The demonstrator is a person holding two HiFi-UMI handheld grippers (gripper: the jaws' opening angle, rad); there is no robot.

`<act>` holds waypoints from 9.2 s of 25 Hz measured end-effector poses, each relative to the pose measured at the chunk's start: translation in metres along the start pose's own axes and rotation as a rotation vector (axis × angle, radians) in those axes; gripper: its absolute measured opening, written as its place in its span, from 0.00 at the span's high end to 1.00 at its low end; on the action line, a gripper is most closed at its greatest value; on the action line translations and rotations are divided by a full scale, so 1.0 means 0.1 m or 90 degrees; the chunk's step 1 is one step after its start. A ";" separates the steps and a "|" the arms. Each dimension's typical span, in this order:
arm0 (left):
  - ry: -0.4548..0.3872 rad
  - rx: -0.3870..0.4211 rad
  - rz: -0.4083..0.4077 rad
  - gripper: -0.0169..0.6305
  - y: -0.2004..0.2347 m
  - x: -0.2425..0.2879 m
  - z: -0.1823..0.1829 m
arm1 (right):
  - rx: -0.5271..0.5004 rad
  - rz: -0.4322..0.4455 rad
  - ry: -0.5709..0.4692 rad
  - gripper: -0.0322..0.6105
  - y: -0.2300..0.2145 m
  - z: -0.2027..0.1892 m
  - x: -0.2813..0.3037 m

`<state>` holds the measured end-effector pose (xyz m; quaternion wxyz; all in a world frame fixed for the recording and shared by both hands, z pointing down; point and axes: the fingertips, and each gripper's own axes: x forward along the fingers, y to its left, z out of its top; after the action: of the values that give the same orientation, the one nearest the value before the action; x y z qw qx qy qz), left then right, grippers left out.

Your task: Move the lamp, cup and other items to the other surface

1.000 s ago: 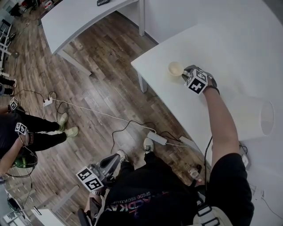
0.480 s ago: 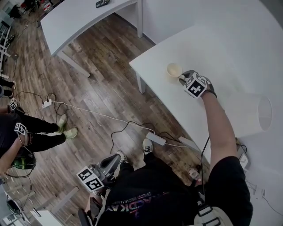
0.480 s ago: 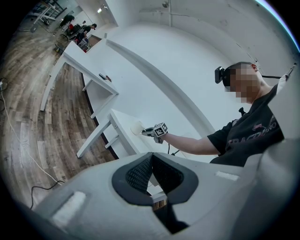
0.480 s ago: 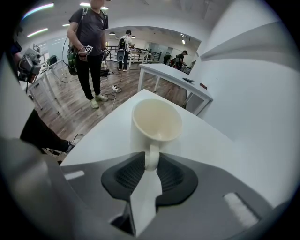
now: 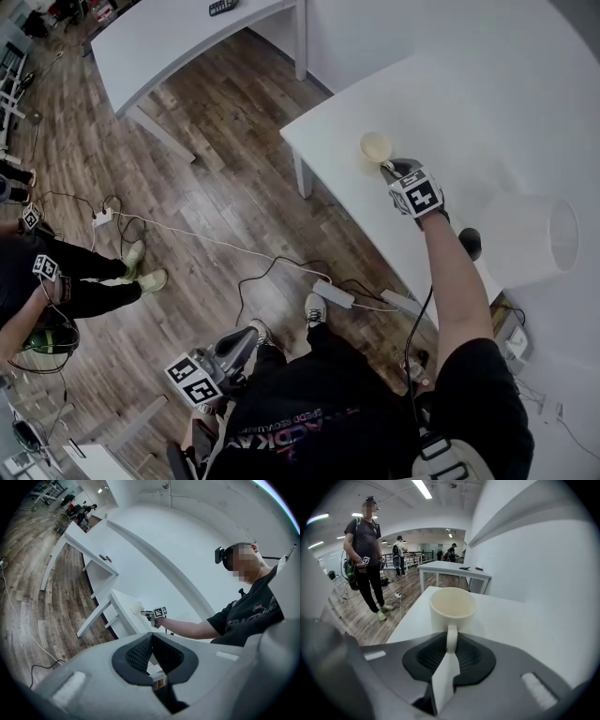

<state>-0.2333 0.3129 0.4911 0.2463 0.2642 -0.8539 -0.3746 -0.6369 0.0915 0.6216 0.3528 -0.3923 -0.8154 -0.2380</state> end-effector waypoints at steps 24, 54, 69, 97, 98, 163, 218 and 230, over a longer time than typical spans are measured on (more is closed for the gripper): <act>0.024 0.001 -0.041 0.97 0.13 -0.41 0.15 | 0.161 -0.169 -0.149 0.88 0.28 0.11 -0.55; 0.204 0.088 -0.287 0.97 -0.01 -0.99 -0.01 | 0.324 -0.285 -0.254 0.88 2.62 -0.33 -2.48; 0.354 0.111 -0.412 0.97 -0.70 -0.58 -0.68 | 0.447 -0.448 -0.243 0.88 3.02 -1.58 -3.77; 0.686 0.131 -0.584 0.97 -2.77 0.13 -3.44 | 0.724 -0.856 -0.136 0.88 4.34 -5.66 -6.91; 0.699 0.135 -0.586 0.97 -2.81 0.12 -3.55 | 0.736 -0.871 -0.125 0.88 4.44 -5.85 -6.98; 0.661 0.046 -0.463 0.97 -2.53 0.01 -4.00 | 0.931 -0.933 -0.139 0.95 5.12 -7.56 -7.30; 0.321 0.089 -0.451 0.97 -1.34 -0.66 -1.16 | 0.429 0.081 -0.357 0.95 5.19 -0.42 -3.22; 0.308 0.091 -0.429 0.97 -1.14 -0.76 -1.08 | 0.439 0.052 -0.367 0.95 5.25 -0.37 -3.18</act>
<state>-0.0802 0.2403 0.4507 0.2847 0.6256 -0.6608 -0.3014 -0.0577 0.2209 0.4612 0.2303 -0.3340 -0.8959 0.1812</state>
